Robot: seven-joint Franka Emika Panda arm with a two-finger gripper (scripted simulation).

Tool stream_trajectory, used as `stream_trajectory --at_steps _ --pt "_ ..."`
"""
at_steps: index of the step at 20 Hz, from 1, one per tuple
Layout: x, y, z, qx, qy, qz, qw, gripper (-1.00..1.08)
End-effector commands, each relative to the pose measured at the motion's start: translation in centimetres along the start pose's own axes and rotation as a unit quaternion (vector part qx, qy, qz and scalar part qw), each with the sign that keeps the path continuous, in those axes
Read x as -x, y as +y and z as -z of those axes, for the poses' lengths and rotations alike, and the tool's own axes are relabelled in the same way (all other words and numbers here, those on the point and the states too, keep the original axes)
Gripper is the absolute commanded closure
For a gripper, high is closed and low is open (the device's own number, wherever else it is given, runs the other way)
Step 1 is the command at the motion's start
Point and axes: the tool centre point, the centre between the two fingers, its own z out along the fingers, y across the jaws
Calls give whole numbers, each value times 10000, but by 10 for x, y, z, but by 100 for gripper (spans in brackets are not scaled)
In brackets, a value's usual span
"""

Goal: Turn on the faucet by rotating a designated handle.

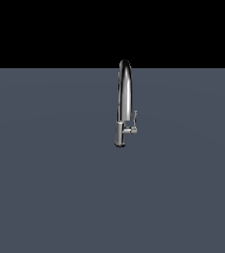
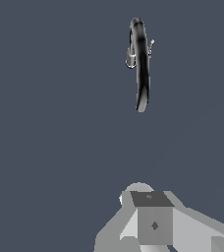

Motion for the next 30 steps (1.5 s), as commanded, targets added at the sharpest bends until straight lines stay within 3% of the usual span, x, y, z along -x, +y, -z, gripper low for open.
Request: stream_trajectory --at_steps 1,9,16,23,30 --pt "-15 0 -2 -164 -162 -170 9996 108" --pt "-64 4 -11 -709 -693 -719 9925 108" --pt "-106 10 -23 -1202 -1170 -1207 9784 108" --pt "-147 20 -41 -1707 -1654 -1697 9564 108" --pt "-186 32 -65 -2222 -2147 -2191 9255 108"
